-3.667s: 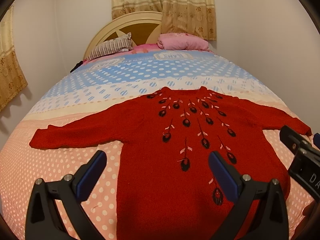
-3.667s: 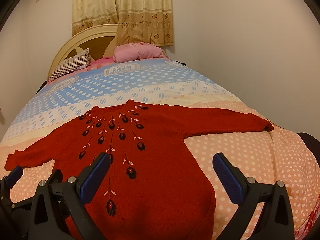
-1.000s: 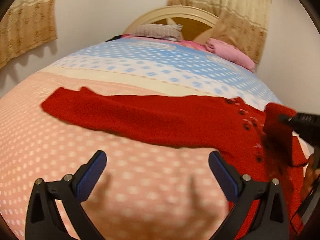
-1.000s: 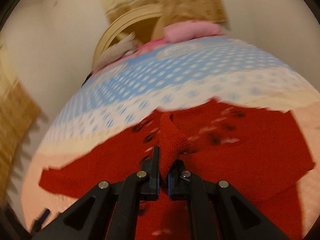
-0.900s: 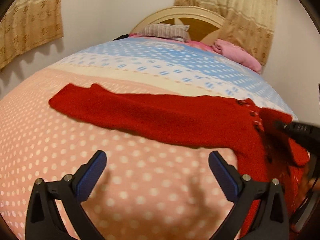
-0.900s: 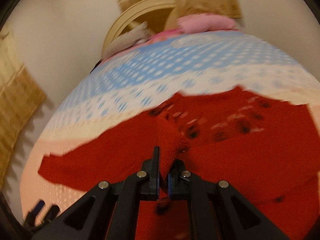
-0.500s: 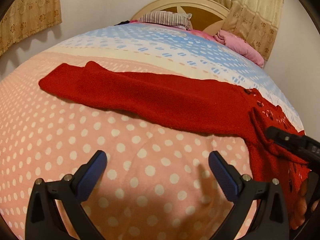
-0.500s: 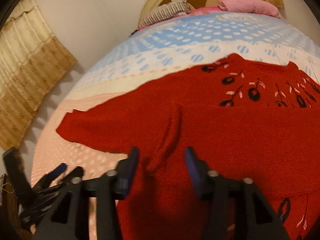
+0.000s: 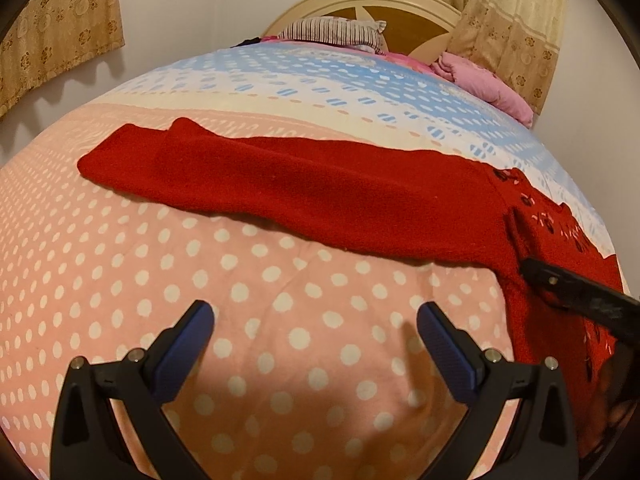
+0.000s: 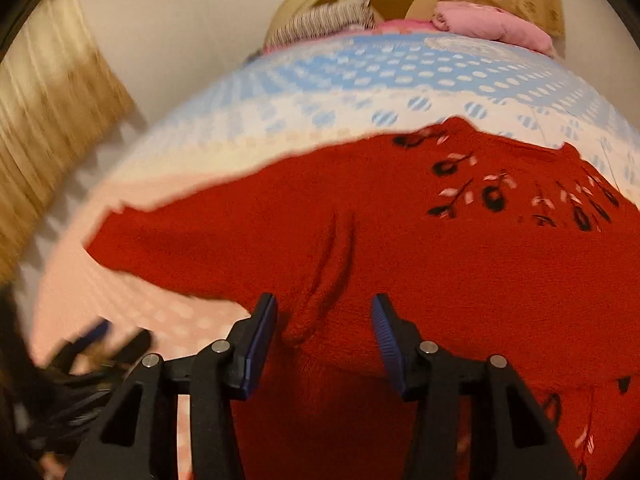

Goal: Fold small clothes
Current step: 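Fold the held sleeve across the cardigan body with the right gripper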

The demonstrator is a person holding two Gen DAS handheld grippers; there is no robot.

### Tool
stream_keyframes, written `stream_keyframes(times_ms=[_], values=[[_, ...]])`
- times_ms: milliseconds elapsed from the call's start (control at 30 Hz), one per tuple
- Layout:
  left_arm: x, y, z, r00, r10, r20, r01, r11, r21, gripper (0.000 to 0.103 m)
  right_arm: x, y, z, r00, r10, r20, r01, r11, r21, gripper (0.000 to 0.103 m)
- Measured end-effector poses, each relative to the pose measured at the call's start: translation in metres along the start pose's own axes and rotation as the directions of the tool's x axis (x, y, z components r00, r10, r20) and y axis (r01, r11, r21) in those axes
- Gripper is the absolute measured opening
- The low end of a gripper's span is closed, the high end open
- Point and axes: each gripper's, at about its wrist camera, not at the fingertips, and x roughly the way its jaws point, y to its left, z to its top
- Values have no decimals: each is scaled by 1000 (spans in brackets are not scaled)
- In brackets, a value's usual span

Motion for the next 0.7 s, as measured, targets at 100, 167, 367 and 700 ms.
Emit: stream_keyframes(times_ms=[100, 167, 367, 700], values=[[1, 0, 0, 1000, 1, -3, -1, 1000, 2, 103, 4, 3, 2, 999, -46, 7, 46, 998, -36, 13], [2, -1, 0, 1000, 6, -6, -6, 1000, 8, 103, 0, -1, 6, 999, -38, 6, 38, 999, 0, 11], [2, 1, 0, 1000, -5, -4, 5, 1000, 2, 103, -17, 22, 15, 997, -4, 72, 6, 1000, -20, 11], [4, -2, 0, 1000, 10, -14, -10, 1000, 21, 103, 10, 34, 4, 998, 58, 30, -57, 998, -22, 34]])
